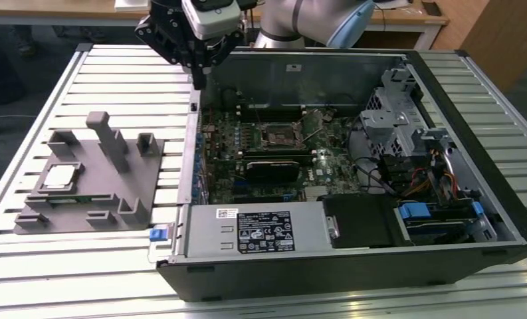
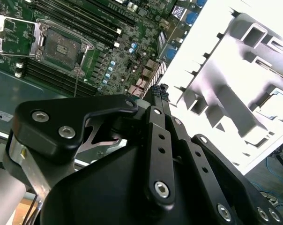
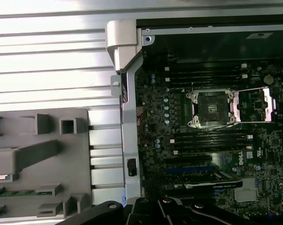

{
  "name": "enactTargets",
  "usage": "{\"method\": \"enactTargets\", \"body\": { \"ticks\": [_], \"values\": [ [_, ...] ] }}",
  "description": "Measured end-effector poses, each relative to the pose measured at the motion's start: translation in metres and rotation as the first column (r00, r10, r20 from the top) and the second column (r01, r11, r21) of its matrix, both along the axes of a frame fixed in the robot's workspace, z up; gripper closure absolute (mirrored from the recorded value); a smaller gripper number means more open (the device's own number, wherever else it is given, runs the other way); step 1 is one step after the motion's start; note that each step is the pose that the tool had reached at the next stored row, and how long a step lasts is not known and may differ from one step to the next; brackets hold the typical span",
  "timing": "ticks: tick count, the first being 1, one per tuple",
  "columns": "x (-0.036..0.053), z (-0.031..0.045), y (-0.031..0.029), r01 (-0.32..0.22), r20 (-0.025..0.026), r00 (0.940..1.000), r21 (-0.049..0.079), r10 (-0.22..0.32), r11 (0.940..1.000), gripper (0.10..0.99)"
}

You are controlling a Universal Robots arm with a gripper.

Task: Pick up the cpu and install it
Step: 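Reach for the cpu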

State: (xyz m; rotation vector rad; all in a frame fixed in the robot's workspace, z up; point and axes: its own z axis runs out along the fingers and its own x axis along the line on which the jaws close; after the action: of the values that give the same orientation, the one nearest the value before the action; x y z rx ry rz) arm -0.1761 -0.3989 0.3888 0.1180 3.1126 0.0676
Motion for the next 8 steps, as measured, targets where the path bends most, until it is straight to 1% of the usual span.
{"method": "enactTargets", "body": {
  "ticks": [8],
  "values": [
    [-0.0039, -0.0007, 0.0, 0.0, -0.0002, 1.0, 0.0, 0.0, 1.0, 0.98]
  ]
}}
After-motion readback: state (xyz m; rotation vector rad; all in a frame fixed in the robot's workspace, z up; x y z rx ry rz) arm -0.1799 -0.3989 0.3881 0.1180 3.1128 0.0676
